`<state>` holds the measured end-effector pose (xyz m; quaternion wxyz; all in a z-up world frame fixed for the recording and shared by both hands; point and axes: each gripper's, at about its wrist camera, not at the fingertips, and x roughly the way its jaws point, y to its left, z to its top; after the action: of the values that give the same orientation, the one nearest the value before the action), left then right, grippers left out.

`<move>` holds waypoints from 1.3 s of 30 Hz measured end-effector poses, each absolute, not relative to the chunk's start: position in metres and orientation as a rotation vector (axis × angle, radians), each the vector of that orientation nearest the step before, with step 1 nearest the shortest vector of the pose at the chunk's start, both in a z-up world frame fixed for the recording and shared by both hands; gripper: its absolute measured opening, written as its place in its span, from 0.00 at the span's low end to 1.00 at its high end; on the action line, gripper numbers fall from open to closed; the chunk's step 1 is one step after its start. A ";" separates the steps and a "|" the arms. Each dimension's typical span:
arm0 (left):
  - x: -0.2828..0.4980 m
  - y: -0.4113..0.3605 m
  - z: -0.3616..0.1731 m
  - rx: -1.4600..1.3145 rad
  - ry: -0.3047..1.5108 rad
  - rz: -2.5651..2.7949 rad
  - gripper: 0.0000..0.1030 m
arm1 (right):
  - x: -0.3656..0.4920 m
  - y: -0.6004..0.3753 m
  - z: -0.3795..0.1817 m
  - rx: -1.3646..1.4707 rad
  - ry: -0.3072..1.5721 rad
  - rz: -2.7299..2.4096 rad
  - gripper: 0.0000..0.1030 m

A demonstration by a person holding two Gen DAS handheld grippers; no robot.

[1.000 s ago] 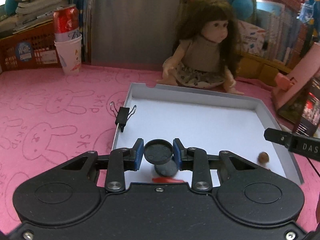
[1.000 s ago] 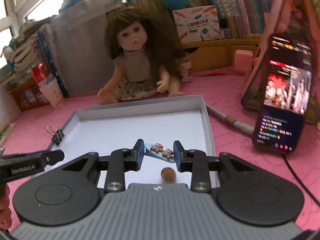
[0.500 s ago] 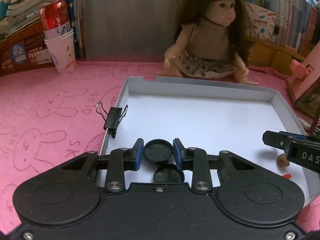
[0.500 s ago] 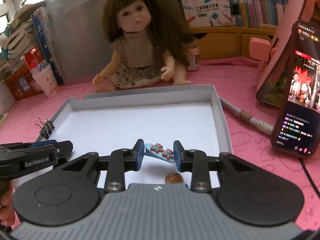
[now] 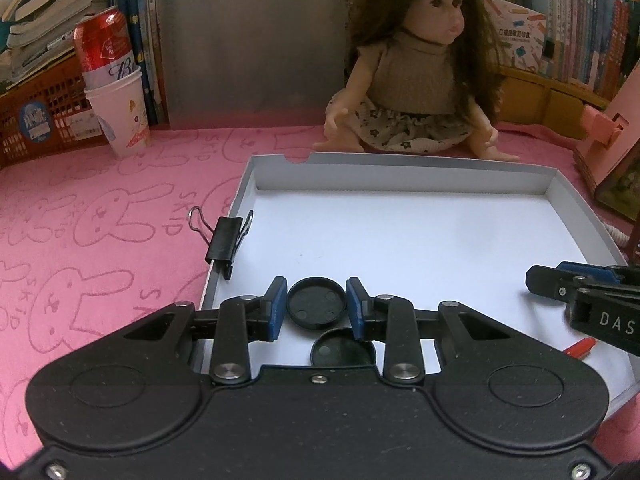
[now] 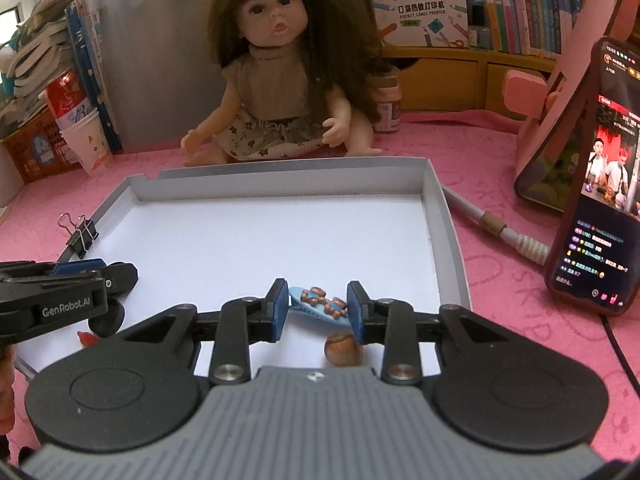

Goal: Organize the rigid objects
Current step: 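Carry the black lid over the tray with the left tool while the right tool carries the beaded clip, then open the left tool to drop the lid while the right tool releases the beaded clip, then move both open tools back toward the remaining objects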

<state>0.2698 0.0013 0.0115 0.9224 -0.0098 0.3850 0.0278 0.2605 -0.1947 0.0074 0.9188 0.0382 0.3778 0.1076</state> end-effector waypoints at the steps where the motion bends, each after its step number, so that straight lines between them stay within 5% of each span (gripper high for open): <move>1: 0.269 0.002 0.012 -0.026 0.793 0.054 0.30 | 0.259 -0.195 0.007 0.085 0.773 0.222 0.43; 2: 0.269 0.003 0.013 -0.032 0.794 0.051 0.36 | 0.258 -0.196 0.008 0.090 0.769 0.222 0.54; 14: 0.235 0.004 0.030 -0.003 0.736 -0.003 0.56 | 0.226 -0.193 0.028 0.105 0.665 0.252 0.82; 39: 0.131 0.006 0.043 0.028 0.651 -0.149 0.73 | 0.120 -0.189 0.053 0.040 0.506 0.332 0.93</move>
<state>0.1309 0.0061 0.0431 0.9447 0.0137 0.3193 -0.0731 0.1204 -0.1892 0.0529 0.9544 0.0196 0.2492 0.1634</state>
